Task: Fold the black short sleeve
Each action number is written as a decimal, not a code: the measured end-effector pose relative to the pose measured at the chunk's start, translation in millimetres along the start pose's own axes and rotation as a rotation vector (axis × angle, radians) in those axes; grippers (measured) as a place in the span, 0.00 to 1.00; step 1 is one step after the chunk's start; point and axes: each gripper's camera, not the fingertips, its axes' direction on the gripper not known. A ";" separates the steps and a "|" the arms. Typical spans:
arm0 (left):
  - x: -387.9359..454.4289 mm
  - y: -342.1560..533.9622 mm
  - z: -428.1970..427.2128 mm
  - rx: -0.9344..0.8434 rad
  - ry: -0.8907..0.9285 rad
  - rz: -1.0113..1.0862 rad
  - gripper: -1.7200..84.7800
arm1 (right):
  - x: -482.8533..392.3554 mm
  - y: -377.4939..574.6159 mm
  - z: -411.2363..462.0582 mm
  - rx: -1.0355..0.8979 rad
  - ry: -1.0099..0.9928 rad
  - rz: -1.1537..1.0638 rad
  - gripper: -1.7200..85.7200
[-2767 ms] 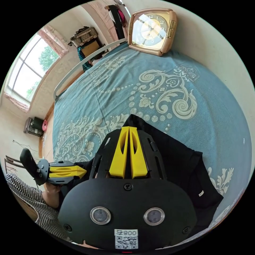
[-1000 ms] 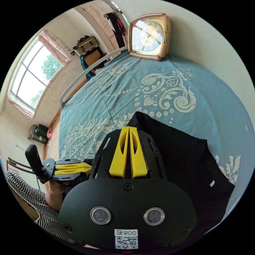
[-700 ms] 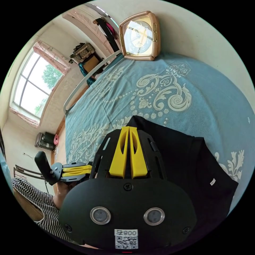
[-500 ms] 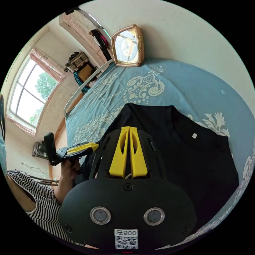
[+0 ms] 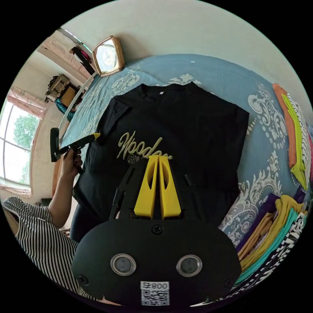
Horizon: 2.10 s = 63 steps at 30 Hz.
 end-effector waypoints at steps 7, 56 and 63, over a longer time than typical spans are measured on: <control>0.5 4.6 3.3 -0.052 -0.050 0.027 0.02 | 63.6 62.8 -14.9 0.004 0.106 0.119 0.02; -174.5 340.8 -159.8 -0.094 0.500 -0.543 0.05 | 252.6 590.4 -93.3 0.065 -0.271 0.521 0.11; -178.5 359.9 -163.8 -0.094 0.503 -0.565 0.05 | 243.2 592.3 -75.8 -0.016 -0.054 0.478 0.09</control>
